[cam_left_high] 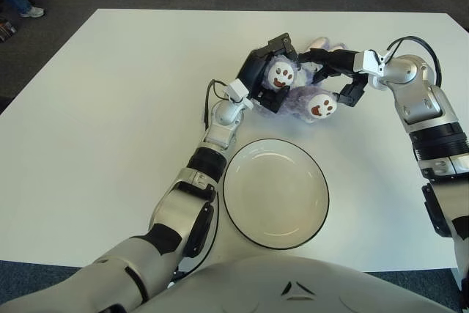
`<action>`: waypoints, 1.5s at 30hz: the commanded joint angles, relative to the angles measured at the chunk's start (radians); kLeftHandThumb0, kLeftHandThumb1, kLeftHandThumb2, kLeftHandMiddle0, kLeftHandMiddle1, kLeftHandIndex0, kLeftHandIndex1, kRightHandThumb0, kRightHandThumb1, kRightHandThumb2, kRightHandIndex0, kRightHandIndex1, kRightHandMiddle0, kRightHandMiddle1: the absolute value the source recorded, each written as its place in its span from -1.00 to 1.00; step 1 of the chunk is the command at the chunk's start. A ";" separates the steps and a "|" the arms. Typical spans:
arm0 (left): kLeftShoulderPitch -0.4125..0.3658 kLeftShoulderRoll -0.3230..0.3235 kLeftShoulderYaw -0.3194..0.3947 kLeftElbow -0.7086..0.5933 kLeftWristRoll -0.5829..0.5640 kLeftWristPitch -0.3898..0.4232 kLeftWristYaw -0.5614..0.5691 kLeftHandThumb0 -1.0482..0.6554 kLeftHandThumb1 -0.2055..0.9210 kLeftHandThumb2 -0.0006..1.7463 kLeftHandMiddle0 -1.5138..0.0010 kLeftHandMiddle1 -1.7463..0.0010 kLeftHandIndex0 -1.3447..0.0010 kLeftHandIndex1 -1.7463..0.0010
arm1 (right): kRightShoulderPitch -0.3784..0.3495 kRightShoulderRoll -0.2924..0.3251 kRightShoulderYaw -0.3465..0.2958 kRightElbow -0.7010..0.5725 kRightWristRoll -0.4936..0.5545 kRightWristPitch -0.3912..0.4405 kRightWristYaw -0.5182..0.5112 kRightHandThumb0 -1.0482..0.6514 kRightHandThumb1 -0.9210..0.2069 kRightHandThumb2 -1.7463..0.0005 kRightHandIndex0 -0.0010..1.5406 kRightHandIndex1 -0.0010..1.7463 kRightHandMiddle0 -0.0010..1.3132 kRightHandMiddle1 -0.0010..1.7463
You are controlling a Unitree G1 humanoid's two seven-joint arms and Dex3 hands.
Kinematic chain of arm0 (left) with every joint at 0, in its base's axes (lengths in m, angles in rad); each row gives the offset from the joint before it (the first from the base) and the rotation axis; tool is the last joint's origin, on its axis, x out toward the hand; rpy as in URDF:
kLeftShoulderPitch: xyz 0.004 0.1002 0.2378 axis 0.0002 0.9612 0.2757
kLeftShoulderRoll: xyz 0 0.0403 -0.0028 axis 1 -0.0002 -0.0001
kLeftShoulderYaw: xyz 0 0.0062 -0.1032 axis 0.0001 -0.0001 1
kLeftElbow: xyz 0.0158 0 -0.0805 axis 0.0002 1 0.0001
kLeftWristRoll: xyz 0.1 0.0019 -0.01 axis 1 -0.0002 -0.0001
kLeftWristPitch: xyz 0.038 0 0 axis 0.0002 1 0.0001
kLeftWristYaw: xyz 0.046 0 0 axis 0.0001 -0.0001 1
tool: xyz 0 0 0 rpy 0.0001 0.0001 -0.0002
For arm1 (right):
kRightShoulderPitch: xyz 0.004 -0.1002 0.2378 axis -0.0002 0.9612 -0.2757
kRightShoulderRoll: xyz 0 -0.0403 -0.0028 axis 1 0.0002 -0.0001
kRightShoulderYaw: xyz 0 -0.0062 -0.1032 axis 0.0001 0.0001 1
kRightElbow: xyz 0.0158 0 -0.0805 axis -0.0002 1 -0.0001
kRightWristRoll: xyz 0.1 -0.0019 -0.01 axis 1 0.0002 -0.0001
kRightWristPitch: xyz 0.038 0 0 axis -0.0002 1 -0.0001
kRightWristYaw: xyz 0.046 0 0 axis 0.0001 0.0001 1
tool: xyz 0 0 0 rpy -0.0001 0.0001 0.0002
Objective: Put the doll into the plate.
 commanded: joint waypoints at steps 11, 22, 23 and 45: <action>-0.011 -0.002 0.006 0.008 -0.012 0.005 -0.002 0.23 -0.50 0.76 0.07 -0.93 -0.04 -0.91 | -0.021 -0.066 0.087 0.020 -0.249 -0.099 -0.133 -0.13 -0.18 -0.16 -0.90 -0.93 -1.00 -0.99; -0.015 0.000 0.008 0.021 -0.002 -0.007 0.006 0.23 -0.49 0.74 0.05 -0.90 -0.06 -0.88 | -0.046 -0.127 0.093 -0.038 -0.405 -0.085 -0.142 -0.02 0.22 -0.25 -0.75 -0.69 -1.00 -1.00; -0.016 0.001 0.007 0.022 0.002 -0.007 0.009 0.23 -0.49 0.74 0.05 -0.90 -0.06 -0.88 | -0.046 -0.128 0.092 -0.039 -0.410 -0.083 -0.142 -0.03 0.23 -0.25 -0.77 -0.58 -1.00 -1.00; -0.038 0.015 0.012 0.066 0.023 -0.045 0.026 0.23 -0.47 0.74 0.07 -0.92 -0.03 -0.90 | -0.063 -0.165 0.021 -0.072 -0.379 -0.017 -0.103 -0.45 0.21 -0.06 -0.98 -0.83 -1.00 -1.00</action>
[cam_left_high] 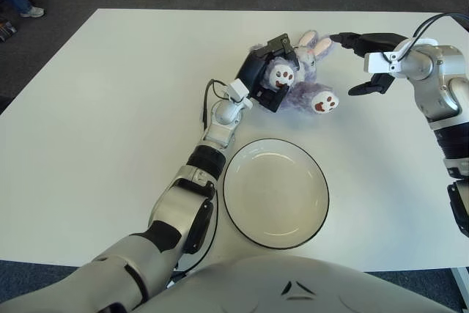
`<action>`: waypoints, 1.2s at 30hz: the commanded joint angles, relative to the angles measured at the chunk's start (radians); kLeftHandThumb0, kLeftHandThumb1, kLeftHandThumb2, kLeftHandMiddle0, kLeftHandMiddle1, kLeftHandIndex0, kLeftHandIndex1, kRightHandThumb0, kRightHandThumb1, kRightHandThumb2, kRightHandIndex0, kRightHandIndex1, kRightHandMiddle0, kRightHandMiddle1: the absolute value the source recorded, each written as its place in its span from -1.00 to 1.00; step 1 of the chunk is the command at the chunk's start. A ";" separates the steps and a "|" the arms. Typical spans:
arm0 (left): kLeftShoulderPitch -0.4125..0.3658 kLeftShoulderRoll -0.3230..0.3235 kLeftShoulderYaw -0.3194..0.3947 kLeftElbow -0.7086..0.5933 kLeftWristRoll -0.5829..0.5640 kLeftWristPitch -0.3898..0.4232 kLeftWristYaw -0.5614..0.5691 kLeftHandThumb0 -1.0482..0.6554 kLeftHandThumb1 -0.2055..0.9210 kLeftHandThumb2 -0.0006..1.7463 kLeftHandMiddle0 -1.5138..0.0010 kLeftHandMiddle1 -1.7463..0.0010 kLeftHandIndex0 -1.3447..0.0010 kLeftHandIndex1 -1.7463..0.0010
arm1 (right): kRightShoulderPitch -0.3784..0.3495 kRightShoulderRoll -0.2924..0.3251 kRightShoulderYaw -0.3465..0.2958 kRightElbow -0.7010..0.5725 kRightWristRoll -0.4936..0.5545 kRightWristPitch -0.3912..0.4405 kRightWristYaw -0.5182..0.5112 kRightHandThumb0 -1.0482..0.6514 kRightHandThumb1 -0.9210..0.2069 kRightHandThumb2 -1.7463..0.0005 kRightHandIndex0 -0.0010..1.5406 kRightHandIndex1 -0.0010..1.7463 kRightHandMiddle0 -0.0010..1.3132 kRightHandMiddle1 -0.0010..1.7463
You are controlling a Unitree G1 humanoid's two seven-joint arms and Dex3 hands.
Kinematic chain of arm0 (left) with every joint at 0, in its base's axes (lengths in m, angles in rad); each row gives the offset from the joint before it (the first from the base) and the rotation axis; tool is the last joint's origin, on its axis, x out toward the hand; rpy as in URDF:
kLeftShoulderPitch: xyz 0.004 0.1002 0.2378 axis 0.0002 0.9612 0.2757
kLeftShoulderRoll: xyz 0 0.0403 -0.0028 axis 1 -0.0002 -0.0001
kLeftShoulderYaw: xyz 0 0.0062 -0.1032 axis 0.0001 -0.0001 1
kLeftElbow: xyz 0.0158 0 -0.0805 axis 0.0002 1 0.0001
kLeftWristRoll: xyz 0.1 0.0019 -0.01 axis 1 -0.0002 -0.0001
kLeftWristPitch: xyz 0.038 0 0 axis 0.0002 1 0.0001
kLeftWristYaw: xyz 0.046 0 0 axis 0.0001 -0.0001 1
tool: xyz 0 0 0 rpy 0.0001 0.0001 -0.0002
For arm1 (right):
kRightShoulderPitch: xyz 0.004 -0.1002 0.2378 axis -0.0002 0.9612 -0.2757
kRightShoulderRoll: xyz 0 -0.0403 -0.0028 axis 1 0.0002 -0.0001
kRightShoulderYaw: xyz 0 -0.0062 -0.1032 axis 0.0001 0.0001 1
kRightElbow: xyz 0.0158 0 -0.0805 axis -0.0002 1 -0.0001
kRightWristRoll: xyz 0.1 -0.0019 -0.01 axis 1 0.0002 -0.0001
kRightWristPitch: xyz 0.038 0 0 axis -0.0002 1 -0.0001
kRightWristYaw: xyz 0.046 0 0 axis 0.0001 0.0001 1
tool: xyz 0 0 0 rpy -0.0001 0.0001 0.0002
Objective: Put the doll into the plate.
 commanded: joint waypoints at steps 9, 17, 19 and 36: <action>-0.016 0.003 0.007 0.013 0.009 -0.009 0.017 0.23 -0.47 0.71 0.05 -0.89 -0.05 -0.87 | 0.010 -0.009 -0.049 -0.067 0.028 0.020 -0.015 -0.47 0.17 -0.03 -1.00 -0.91 -1.00 -1.00; -0.011 -0.003 0.007 0.008 0.002 -0.008 0.017 0.23 -0.47 0.71 0.05 -0.88 -0.06 -0.86 | 0.020 -0.008 -0.053 -0.060 0.030 -0.006 -0.061 -0.49 0.16 -0.02 -0.96 -0.91 -1.00 -1.00; -0.009 -0.006 0.007 0.006 -0.002 -0.011 0.016 0.23 -0.48 0.72 0.05 -0.89 -0.06 -0.87 | 0.019 -0.010 -0.051 -0.058 0.032 -0.007 -0.060 -0.48 0.15 -0.02 -0.94 -0.90 -1.00 -1.00; 0.082 -0.012 -0.023 -0.172 -0.008 0.053 0.007 0.22 -0.51 0.76 0.06 -0.92 -0.06 -0.90 | 0.017 -0.005 -0.046 -0.049 0.021 0.000 -0.079 -0.49 0.10 -0.01 -0.79 -0.83 -1.00 -1.00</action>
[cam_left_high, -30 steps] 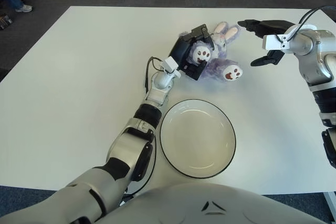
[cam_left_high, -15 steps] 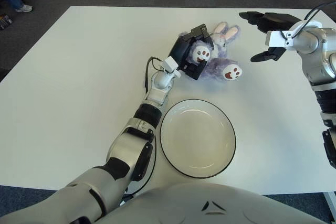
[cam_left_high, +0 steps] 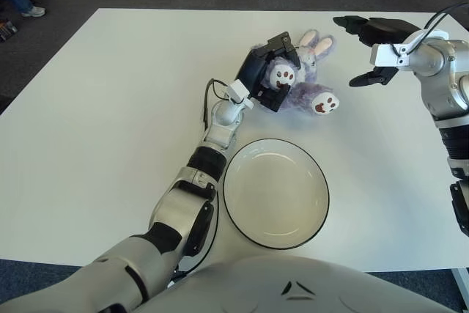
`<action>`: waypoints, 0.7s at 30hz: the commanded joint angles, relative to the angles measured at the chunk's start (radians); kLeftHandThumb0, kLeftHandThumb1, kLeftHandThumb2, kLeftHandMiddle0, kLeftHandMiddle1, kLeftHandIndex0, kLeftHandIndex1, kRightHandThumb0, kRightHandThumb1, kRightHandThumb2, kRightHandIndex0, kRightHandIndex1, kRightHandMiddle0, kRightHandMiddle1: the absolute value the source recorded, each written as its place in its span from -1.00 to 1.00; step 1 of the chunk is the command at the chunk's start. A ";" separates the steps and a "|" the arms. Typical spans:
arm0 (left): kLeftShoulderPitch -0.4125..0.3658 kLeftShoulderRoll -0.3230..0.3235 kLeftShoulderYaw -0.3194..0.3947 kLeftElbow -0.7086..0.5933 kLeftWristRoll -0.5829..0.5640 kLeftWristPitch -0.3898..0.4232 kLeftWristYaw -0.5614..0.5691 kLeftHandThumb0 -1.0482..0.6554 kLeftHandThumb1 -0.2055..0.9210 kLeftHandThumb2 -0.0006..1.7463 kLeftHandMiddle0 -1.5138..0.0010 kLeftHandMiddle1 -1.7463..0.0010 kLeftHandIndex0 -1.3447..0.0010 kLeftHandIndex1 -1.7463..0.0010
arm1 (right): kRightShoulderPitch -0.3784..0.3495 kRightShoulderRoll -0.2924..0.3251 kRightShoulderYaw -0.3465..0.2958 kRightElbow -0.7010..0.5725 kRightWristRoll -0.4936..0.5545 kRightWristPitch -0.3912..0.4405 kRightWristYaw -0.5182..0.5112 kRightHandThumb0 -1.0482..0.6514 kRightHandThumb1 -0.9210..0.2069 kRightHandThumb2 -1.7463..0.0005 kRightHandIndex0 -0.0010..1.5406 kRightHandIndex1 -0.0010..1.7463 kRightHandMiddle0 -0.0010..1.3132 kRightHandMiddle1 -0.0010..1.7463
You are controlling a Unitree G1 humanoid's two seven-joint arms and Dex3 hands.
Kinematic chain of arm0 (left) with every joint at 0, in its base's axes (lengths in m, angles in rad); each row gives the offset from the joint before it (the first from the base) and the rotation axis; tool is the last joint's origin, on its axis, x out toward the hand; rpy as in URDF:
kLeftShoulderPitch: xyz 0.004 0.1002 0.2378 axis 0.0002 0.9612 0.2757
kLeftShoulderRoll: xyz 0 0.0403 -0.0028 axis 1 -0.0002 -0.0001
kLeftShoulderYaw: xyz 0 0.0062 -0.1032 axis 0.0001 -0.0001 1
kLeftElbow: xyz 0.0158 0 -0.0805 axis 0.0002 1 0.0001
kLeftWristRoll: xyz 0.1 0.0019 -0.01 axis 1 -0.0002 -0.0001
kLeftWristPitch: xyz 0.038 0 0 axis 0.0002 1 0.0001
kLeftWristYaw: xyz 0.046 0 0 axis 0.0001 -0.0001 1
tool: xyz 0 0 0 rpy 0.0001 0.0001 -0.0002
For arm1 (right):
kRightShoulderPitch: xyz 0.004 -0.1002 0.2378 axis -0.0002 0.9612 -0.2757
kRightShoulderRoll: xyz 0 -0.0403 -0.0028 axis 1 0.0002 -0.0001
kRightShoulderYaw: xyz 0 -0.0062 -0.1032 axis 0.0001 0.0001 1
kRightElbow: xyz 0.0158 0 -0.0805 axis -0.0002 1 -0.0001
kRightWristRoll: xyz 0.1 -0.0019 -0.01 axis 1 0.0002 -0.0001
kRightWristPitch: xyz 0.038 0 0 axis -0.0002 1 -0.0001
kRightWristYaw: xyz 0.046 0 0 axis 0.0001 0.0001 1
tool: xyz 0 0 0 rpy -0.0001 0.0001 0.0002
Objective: Put the doll into the plate.
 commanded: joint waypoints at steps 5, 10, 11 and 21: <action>0.115 0.010 -0.031 -0.213 -0.013 0.101 -0.010 0.22 -0.52 0.77 0.05 -0.92 -0.06 -0.90 | -0.002 -0.001 0.003 0.022 -0.011 -0.002 -0.021 -0.50 0.09 0.00 -0.78 -0.79 -1.00 -1.00; 0.161 0.021 -0.047 -0.305 -0.038 0.146 -0.032 0.22 -0.52 0.77 0.05 -0.92 -0.06 -0.90 | -0.009 -0.004 0.010 0.043 -0.015 -0.019 -0.032 -0.51 0.09 0.02 -0.93 -0.19 -1.00 -1.00; 0.170 0.024 -0.049 -0.321 -0.046 0.149 -0.039 0.22 -0.52 0.77 0.05 -0.92 -0.06 -0.90 | -0.009 -0.004 0.010 0.047 -0.015 -0.023 -0.036 -0.52 0.09 0.02 -0.95 -0.12 -1.00 -1.00; 0.248 0.065 -0.076 -0.454 -0.252 0.192 -0.207 0.22 -0.43 0.72 0.11 -0.94 0.00 -0.91 | -0.017 -0.002 0.012 0.062 -0.014 -0.043 -0.034 -0.51 0.11 0.02 -0.96 0.16 -1.00 -1.00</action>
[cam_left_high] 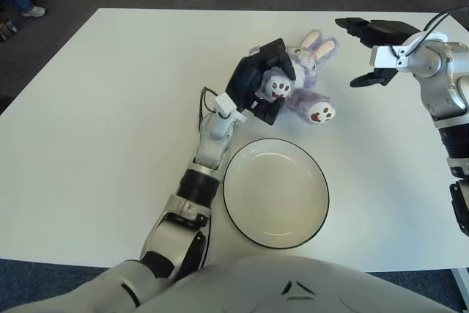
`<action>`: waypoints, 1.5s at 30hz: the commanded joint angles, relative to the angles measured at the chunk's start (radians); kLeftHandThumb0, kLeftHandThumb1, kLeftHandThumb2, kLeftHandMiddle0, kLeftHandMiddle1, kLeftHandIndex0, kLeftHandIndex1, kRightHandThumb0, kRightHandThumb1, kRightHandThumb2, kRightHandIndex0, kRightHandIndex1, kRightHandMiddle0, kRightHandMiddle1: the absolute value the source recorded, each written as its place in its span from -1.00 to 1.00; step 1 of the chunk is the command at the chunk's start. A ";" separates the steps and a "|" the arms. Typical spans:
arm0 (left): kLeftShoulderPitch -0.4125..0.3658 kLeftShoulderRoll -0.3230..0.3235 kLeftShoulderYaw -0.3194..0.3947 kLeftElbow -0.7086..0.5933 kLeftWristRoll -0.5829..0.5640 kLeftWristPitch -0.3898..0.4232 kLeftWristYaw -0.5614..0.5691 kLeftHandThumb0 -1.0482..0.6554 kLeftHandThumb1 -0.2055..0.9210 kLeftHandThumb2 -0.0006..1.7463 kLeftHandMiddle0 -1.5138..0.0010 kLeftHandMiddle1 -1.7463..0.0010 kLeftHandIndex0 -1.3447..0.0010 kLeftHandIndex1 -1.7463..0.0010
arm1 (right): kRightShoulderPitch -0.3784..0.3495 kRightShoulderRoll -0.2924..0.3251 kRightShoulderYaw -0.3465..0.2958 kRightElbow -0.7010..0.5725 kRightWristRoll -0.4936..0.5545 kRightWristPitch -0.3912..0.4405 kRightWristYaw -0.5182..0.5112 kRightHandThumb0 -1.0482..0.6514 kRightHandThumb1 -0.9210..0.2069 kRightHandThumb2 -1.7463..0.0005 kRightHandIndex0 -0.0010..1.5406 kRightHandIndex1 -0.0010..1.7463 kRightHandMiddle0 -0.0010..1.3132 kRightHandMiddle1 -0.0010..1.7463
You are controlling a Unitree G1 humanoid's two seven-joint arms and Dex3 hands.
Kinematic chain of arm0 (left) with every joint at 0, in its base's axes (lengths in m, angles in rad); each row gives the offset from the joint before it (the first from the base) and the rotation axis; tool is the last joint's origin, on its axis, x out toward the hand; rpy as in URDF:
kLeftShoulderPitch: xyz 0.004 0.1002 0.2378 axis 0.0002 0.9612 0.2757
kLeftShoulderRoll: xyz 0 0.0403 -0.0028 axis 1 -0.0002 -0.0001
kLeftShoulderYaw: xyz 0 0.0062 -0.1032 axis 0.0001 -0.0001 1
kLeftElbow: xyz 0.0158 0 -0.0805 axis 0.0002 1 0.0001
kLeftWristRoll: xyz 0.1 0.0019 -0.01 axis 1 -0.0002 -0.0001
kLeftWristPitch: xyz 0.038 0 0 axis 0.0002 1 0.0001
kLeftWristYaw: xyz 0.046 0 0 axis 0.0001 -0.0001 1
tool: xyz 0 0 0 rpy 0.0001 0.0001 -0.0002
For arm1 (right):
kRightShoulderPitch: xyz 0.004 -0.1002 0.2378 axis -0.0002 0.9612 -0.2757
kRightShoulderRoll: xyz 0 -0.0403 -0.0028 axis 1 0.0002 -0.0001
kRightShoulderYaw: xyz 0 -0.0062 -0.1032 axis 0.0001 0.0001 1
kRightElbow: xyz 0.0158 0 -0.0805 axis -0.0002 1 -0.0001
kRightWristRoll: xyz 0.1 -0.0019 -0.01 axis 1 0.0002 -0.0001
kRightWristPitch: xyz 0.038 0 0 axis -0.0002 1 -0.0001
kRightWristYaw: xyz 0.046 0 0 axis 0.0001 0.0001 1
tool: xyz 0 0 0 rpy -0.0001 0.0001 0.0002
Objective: Put the doll into the plate.
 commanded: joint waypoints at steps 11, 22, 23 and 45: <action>0.070 0.013 0.017 -0.081 -0.050 -0.114 -0.077 0.22 -0.30 0.67 0.22 -1.00 0.12 -0.97 | -0.016 0.006 0.001 0.005 0.011 0.010 0.014 -0.47 0.11 0.01 -0.91 0.33 -1.00 -1.00; 0.026 -0.033 0.072 0.070 0.114 -0.406 0.041 0.22 -0.24 0.63 0.25 -1.00 0.15 -0.98 | -0.018 0.014 0.000 0.009 0.036 0.014 0.027 -0.44 0.11 -0.01 -0.87 0.49 -1.00 -1.00; 0.024 -0.032 0.073 0.076 0.127 -0.413 0.053 0.22 -0.24 0.63 0.25 -1.00 0.15 -0.98 | -0.018 0.014 0.000 0.010 0.037 0.013 0.026 -0.44 0.11 -0.01 -0.87 0.50 -1.00 -1.00; 0.041 0.049 0.095 0.004 0.413 -0.377 0.247 0.22 -0.51 0.83 0.10 -1.00 -0.01 -0.98 | 0.010 0.054 -0.009 0.011 0.039 -0.048 -0.087 -0.36 0.06 -0.01 -0.38 1.00 -1.00 -1.00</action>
